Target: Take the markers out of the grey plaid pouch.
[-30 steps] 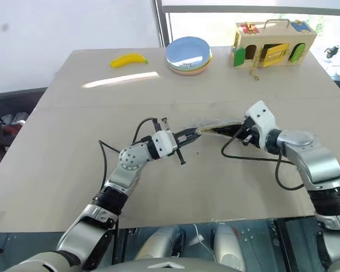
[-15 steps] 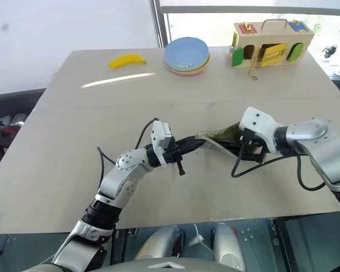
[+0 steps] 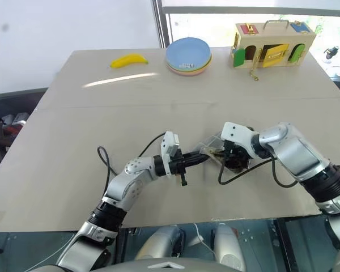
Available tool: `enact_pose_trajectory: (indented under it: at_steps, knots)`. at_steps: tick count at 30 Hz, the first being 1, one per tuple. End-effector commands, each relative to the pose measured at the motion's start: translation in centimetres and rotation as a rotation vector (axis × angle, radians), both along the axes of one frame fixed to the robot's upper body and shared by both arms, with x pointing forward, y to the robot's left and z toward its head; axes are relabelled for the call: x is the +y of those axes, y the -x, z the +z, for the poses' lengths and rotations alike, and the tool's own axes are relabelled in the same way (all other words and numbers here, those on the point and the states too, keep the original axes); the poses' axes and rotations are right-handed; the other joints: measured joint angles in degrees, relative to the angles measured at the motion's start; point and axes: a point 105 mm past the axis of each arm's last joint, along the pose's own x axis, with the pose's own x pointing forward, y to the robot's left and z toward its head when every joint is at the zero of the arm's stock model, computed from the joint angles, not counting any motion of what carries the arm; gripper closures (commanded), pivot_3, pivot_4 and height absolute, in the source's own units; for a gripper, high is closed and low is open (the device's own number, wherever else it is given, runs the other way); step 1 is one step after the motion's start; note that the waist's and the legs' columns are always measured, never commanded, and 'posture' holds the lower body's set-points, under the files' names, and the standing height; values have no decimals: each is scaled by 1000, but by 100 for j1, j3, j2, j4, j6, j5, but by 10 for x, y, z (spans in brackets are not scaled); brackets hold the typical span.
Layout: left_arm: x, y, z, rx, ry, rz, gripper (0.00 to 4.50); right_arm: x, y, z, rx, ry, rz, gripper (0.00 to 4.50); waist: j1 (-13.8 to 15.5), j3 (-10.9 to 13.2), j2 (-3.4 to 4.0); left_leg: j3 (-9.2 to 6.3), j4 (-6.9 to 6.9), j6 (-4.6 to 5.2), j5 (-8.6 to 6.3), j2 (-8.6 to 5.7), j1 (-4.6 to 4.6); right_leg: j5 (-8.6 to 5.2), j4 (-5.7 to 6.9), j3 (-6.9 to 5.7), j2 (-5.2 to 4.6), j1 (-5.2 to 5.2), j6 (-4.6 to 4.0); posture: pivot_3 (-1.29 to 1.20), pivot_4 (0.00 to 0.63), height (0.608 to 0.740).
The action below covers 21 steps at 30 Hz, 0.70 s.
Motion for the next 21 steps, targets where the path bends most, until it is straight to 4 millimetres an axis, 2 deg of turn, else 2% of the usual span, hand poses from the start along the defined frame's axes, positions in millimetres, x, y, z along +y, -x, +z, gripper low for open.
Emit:
enact_pose_trajectory:
  at_steps: [1,2,3,4,7,14,21]
  knots:
    - [1,-1,5,-11,18,3,4500,-6,-1,-9,11,37,-4,564,-5,-1,-1,0,0,0,0,0,0,0,0,0,0,0,0,0,150,740]
    - [2,-1,5,-11,16,9,4500,-5,-1,-6,1,31,-3,942,-5,-1,-1,0,1,0,0,0,0,0,0,0,0,1,0,0,150,740]
    - [4,-2,5,-11,15,14,4500,-5,0,-3,-9,26,-3,1549,-4,-1,-1,0,1,0,0,0,1,0,1,0,0,1,0,0,150,740]
    - [5,-2,5,-10,15,19,4500,-5,1,0,-16,23,-1,1817,-3,-1,-1,-1,2,0,0,0,1,0,1,0,0,1,0,0,150,740]
    - [7,-4,5,-9,15,30,4500,-7,4,6,-29,21,0,3150,0,-1,0,-1,3,0,0,0,1,0,2,0,0,1,0,0,150,740]
    - [8,-7,5,-9,13,43,4500,-16,11,18,-78,39,-12,3219,44,-1,0,-1,1,0,0,0,-2,0,0,-1,0,-1,0,0,150,740]
    - [9,-8,4,-8,10,44,4500,-22,12,19,-92,26,-54,3219,89,-1,0,-1,0,0,0,0,-3,0,-1,0,-1,-2,0,0,150,740]
